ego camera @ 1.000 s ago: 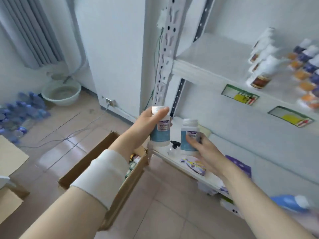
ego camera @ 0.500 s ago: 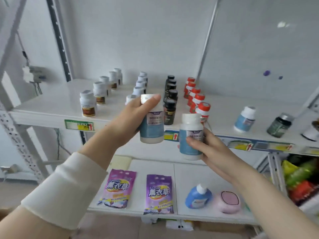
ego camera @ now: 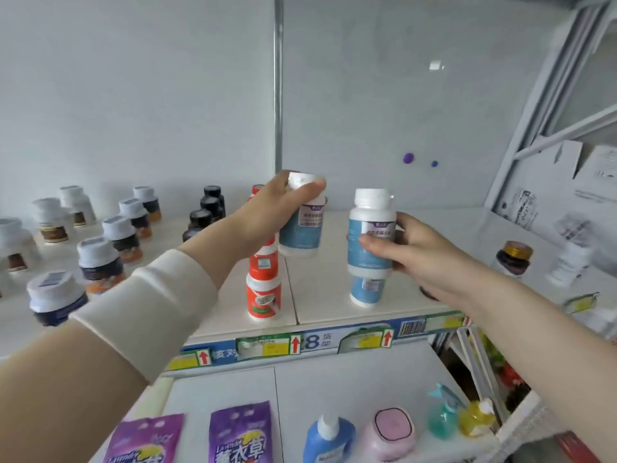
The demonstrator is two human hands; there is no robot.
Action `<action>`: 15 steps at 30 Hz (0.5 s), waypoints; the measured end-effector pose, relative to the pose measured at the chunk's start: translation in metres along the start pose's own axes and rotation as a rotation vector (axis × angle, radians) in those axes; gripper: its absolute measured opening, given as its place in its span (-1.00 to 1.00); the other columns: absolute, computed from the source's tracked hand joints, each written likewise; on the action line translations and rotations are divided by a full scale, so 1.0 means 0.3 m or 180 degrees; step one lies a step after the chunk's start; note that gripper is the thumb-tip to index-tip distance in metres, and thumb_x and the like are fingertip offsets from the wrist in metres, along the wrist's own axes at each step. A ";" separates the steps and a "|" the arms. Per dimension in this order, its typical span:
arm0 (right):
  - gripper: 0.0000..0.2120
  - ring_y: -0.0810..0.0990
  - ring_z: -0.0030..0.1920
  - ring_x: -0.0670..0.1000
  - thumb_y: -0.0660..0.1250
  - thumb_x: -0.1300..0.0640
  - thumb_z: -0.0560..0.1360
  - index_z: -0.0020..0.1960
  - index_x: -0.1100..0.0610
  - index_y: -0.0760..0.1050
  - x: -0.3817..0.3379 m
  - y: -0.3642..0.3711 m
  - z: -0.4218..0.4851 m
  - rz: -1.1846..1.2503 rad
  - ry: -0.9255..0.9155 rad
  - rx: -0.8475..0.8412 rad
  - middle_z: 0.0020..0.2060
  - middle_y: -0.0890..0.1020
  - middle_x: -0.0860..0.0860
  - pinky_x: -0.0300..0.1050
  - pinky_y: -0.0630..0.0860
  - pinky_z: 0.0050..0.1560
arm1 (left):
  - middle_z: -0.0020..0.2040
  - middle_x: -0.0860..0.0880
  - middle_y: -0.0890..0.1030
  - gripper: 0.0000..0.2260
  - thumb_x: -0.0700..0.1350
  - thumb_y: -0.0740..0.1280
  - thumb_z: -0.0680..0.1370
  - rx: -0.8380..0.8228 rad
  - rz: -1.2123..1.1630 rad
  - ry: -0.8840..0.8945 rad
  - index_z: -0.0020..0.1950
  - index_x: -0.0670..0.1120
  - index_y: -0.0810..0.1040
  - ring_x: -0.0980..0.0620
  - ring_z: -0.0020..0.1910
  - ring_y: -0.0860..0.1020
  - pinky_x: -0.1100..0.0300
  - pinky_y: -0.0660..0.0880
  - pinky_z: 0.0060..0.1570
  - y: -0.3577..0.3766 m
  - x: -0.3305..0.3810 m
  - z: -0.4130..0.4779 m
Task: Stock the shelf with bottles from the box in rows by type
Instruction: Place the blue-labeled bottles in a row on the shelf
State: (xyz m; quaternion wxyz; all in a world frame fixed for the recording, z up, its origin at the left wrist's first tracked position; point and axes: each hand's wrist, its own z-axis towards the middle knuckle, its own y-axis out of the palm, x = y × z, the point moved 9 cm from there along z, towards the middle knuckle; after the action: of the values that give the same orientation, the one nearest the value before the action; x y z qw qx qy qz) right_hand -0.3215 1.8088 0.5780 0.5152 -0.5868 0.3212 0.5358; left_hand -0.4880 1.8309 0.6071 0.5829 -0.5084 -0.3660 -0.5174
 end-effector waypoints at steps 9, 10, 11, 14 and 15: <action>-0.50 0.58 0.10 0.05 0.41 0.33 0.40 0.27 0.13 0.33 0.136 -0.128 0.513 0.0123 0.0463 0.0108 0.08 0.57 0.12 0.01 0.48 0.23 | -0.03 -0.02 0.54 -0.67 0.02 0.34 0.52 -0.0027 0.0695 -0.0205 0.23 -0.05 0.41 0.12 -0.18 0.53 0.31 0.43 -0.30 -0.034 -0.164 0.553; -0.50 0.58 0.11 0.05 0.43 0.32 0.39 0.25 0.11 0.34 0.163 -0.134 0.557 0.0003 0.0531 0.0137 0.05 0.57 0.10 0.03 0.48 0.25 | -0.01 -0.04 0.54 -0.66 0.01 0.35 0.51 -0.0048 0.0754 -0.0256 0.23 -0.06 0.42 0.08 -0.16 0.54 0.31 0.44 -0.28 -0.033 -0.193 0.606; -0.51 0.58 0.13 0.06 0.45 0.30 0.38 0.23 0.10 0.35 0.192 -0.137 0.597 -0.0145 0.0604 0.0136 0.06 0.58 0.09 0.05 0.47 0.26 | 0.00 -0.05 0.54 -0.65 -0.01 0.36 0.51 -0.0064 0.0821 -0.0305 0.24 -0.08 0.43 0.05 -0.14 0.54 0.31 0.45 -0.26 -0.031 -0.221 0.657; -0.45 0.58 0.14 0.05 0.50 0.27 0.33 0.25 0.11 0.37 0.278 -0.136 0.702 -0.0471 0.0803 0.0052 0.12 0.59 0.08 0.02 0.51 0.22 | 0.05 -0.04 0.52 -0.63 -0.04 0.39 0.48 -0.0098 0.1188 -0.0430 0.25 -0.08 0.45 0.01 -0.03 0.51 0.27 0.45 -0.19 -0.021 -0.299 0.780; -0.42 0.58 0.12 0.04 0.51 0.28 0.32 0.27 0.12 0.37 0.306 -0.133 0.736 -0.0531 0.0842 0.0013 0.12 0.58 0.08 -0.01 0.53 0.18 | 0.07 -0.04 0.51 -0.62 -0.04 0.40 0.48 -0.0111 0.1322 -0.0481 0.26 -0.09 0.46 0.00 0.00 0.49 0.24 0.43 -0.13 -0.017 -0.327 0.814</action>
State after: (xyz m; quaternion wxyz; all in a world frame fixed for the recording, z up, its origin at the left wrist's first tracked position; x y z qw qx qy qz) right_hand -0.3301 2.0448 0.5236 0.5124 -0.6758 0.3374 0.4085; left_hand -0.4881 2.0910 0.5674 0.6390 -0.6202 -0.2870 -0.3530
